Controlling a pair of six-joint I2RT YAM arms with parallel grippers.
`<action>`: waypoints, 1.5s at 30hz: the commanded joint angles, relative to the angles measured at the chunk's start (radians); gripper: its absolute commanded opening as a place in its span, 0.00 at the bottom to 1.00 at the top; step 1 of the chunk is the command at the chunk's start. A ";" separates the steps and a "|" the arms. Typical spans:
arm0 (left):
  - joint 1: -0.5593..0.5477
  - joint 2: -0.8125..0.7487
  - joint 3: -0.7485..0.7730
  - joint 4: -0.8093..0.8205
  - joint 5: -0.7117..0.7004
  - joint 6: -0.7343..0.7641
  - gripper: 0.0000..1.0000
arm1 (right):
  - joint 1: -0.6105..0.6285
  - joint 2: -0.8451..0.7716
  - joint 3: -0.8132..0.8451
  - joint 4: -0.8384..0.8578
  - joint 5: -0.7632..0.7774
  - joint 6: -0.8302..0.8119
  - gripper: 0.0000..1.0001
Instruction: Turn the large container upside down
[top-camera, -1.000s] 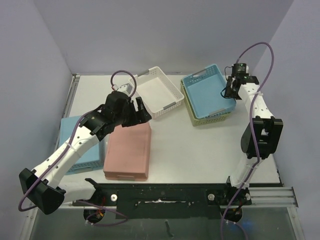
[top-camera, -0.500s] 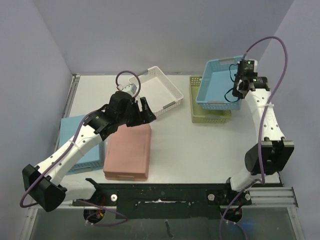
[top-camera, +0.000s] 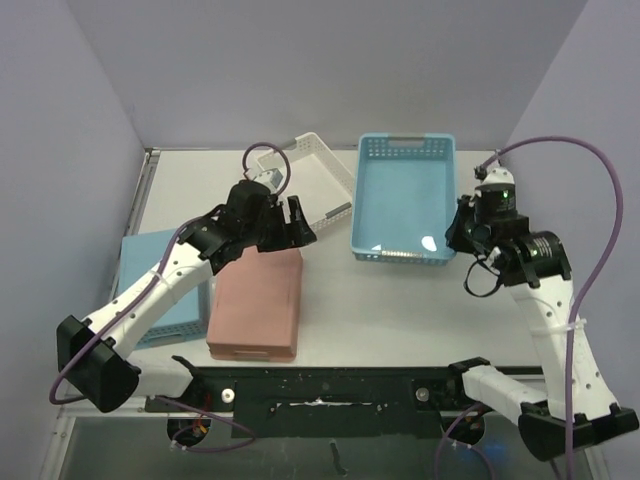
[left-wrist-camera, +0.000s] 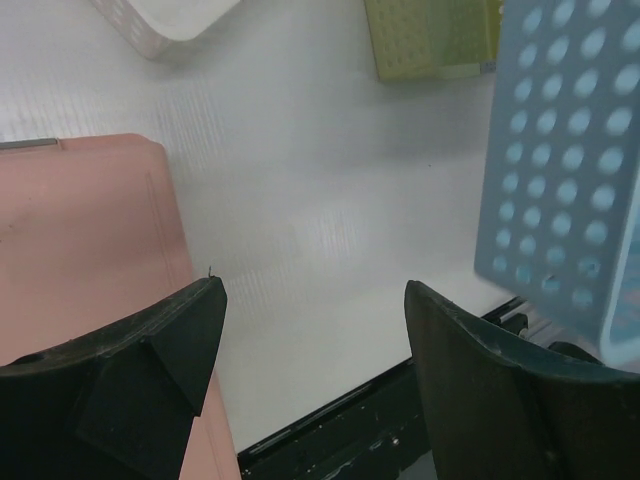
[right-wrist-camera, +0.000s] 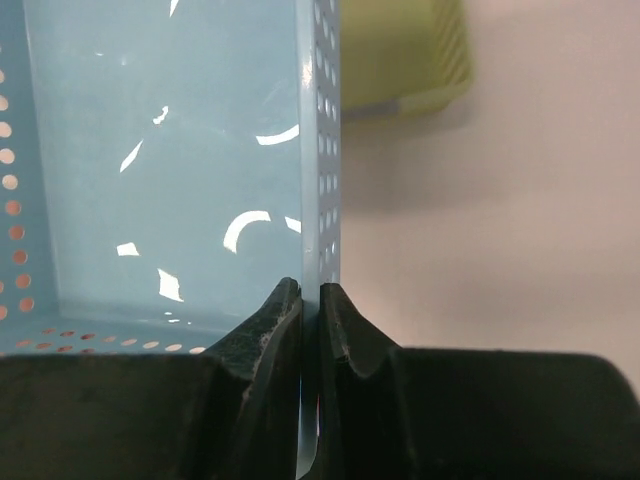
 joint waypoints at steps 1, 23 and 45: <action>0.094 -0.056 0.064 -0.004 0.021 0.061 0.72 | 0.040 -0.170 -0.188 0.017 -0.274 0.160 0.00; 0.276 -0.103 -0.050 0.040 0.167 0.039 0.73 | 0.399 -0.182 -0.484 0.048 -0.041 0.430 0.73; 0.291 -0.162 -0.113 0.006 0.113 -0.001 0.73 | 0.742 0.610 -0.047 0.279 0.144 0.643 0.61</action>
